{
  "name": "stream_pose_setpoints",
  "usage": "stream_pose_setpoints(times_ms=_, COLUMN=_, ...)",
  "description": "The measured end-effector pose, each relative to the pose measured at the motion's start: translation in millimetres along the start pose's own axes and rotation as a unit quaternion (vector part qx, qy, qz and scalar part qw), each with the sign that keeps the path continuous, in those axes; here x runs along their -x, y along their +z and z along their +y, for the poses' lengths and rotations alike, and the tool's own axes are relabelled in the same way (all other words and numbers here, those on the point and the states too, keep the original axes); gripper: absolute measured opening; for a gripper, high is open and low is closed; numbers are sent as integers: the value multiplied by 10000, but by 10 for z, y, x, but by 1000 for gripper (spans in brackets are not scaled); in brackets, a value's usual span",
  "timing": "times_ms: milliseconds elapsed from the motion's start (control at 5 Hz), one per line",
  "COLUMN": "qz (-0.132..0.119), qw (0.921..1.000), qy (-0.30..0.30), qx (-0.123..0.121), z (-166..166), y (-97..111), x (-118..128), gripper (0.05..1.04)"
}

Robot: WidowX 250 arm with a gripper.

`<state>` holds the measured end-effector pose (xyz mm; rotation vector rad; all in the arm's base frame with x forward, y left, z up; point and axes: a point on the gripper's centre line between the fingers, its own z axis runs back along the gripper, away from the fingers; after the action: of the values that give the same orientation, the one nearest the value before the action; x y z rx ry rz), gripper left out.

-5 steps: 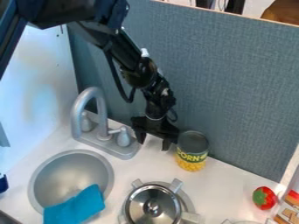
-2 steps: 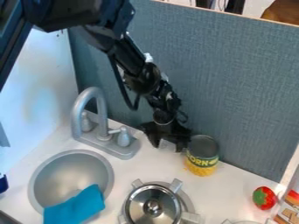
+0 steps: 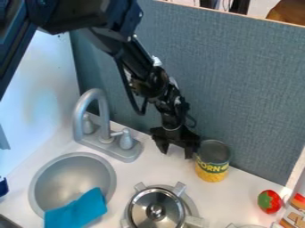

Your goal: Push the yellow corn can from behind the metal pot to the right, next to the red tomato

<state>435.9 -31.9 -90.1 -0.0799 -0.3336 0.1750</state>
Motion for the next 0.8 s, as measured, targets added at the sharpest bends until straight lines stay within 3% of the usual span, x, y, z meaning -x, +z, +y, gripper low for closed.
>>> stream_pose_setpoints(times_ms=800, qz=38, qw=9979, qy=-597, qx=247, z=-631, y=0, x=198, gripper=1000)
